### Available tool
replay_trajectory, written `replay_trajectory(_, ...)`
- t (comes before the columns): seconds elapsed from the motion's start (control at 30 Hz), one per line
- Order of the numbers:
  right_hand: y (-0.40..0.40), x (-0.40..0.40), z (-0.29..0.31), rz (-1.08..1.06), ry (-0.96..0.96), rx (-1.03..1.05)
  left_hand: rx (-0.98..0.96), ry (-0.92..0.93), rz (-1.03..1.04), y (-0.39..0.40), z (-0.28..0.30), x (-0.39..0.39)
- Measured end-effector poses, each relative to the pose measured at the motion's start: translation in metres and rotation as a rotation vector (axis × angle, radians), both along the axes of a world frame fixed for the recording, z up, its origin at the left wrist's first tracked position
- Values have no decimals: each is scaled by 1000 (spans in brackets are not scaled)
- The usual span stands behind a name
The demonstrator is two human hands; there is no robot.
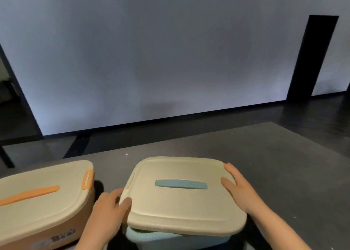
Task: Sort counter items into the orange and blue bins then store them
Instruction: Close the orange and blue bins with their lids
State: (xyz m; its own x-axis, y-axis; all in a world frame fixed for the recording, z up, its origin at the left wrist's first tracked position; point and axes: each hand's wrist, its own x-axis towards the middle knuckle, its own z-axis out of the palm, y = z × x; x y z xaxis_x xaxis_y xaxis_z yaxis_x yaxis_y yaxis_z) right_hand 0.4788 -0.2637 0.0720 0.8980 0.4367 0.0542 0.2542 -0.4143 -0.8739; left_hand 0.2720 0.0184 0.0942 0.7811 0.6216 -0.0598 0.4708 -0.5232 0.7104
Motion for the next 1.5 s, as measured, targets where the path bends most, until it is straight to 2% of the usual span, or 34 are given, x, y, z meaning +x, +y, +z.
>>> replay_trajectory(0.17,4,25,7,167,-50,-184,24,118,20,-18,-7,-23)
replay_trajectory(0.3,9,31,3,109,-38,-168,-53,69,27,-26,-2,-21)
replay_trajectory(0.43,10,22,0,-53,-23,-102,231,-7,-35,-41,2,13)
replay_trajectory(0.53,7,11,-5,-139,30,-190,405,-30,-243,-78,3,57)
replay_trajectory(0.67,-1,-9,-16,-261,201,-14,536,13,-438,-113,-15,93)
replay_trajectory(0.73,-4,-17,-21,-326,337,160,544,64,-445,-114,-25,98)
replay_trajectory(0.8,-5,-21,-25,-379,389,294,550,76,-432,-111,-29,101)
replay_trajectory(0.97,-3,-24,-24,-464,167,273,546,55,-429,-110,-29,101)
replay_trajectory(1.5,-8,-25,-10,-404,-42,-2,566,70,-440,-110,-32,102)
